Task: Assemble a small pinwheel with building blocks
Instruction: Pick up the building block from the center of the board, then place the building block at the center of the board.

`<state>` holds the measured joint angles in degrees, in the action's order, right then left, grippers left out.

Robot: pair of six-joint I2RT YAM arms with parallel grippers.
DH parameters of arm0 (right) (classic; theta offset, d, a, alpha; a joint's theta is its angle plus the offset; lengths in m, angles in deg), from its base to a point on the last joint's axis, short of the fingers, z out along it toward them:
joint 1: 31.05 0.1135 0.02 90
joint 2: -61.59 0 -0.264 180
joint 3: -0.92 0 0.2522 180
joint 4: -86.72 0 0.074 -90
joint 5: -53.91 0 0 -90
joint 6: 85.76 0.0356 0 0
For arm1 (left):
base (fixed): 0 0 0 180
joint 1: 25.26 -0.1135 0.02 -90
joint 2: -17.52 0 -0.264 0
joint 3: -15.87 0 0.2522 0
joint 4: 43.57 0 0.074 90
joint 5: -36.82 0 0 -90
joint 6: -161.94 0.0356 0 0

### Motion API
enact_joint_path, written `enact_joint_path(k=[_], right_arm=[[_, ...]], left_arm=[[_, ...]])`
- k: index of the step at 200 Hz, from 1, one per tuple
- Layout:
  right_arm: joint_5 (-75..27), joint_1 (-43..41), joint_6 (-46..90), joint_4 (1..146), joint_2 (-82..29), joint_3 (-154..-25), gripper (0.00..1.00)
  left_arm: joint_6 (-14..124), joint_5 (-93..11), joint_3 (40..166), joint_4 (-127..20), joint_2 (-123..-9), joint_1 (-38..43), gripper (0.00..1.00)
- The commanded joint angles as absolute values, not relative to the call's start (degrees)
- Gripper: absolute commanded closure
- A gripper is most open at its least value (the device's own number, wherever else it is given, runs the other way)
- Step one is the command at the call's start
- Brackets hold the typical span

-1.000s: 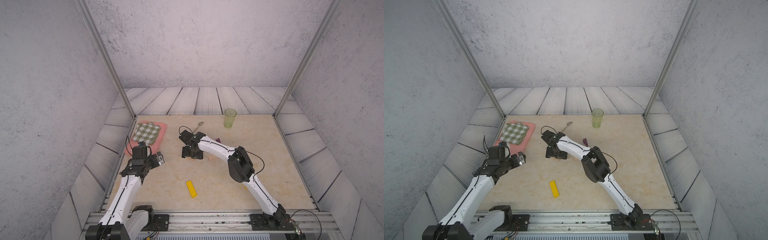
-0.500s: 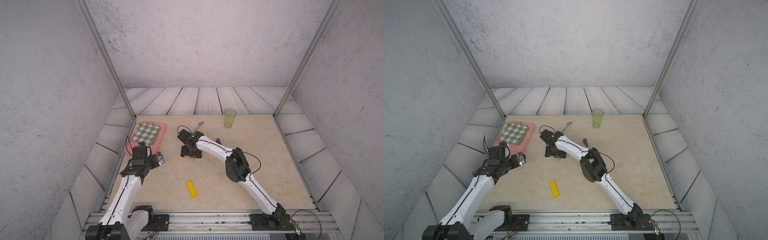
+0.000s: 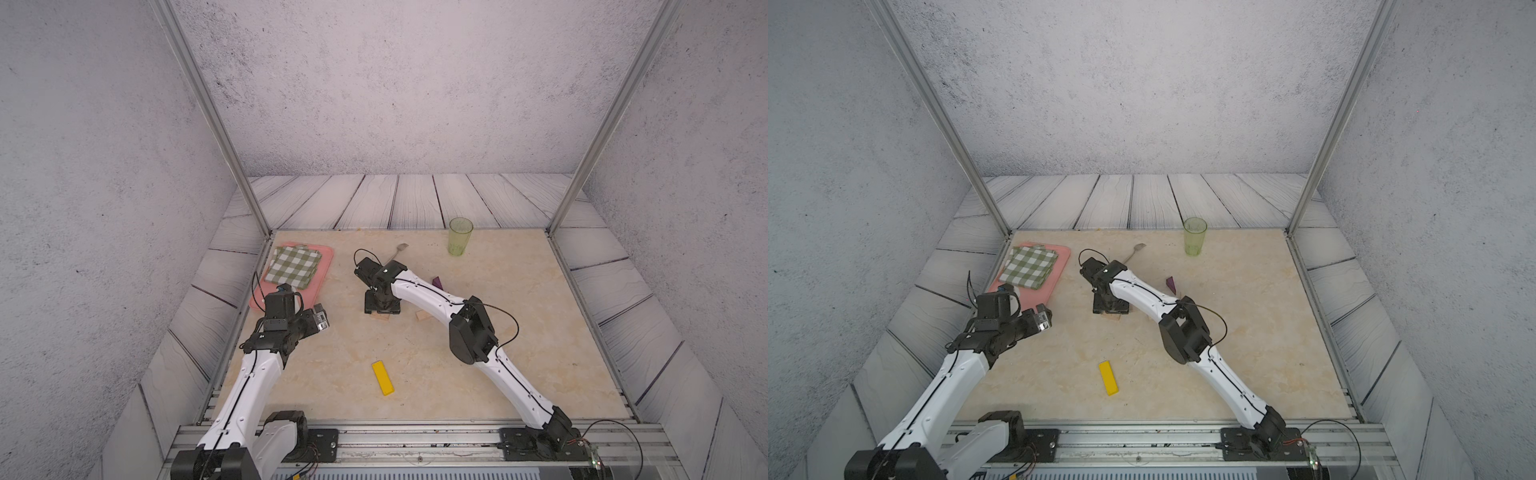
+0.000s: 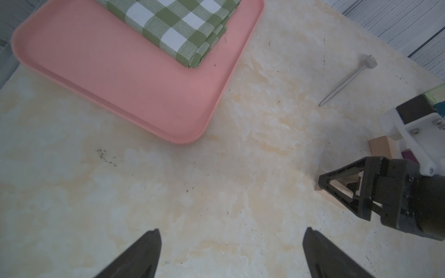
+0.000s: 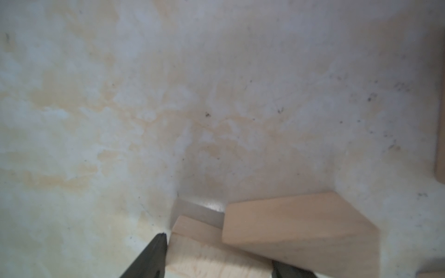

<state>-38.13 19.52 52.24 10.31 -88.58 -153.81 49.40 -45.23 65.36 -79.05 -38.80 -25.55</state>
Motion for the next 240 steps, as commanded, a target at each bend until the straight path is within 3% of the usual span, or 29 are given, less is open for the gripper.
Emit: enact_joint_path(k=[1,120,174,240], right_arm=[[-39.2,19.9,47.3,7.1,-88.8,-147.4,0.38],[-42.0,21.1,39.5,20.3,-62.7,-106.1,0.37],[-43.9,17.7,38.1,23.8,-56.7,-95.1,0.36],[-43.5,10.7,31.9,26.1,-56.1,-93.5,0.35]], left_arm=[[49.1,-45.1,66.4,-79.7,-39.0,-25.3,0.02],[48.9,-45.0,66.2,-79.6,-39.0,-25.3,0.02],[49.1,-44.8,66.2,-79.6,-39.1,-25.3,0.02],[49.1,-44.8,66.0,-79.5,-39.0,-25.3,0.02]])
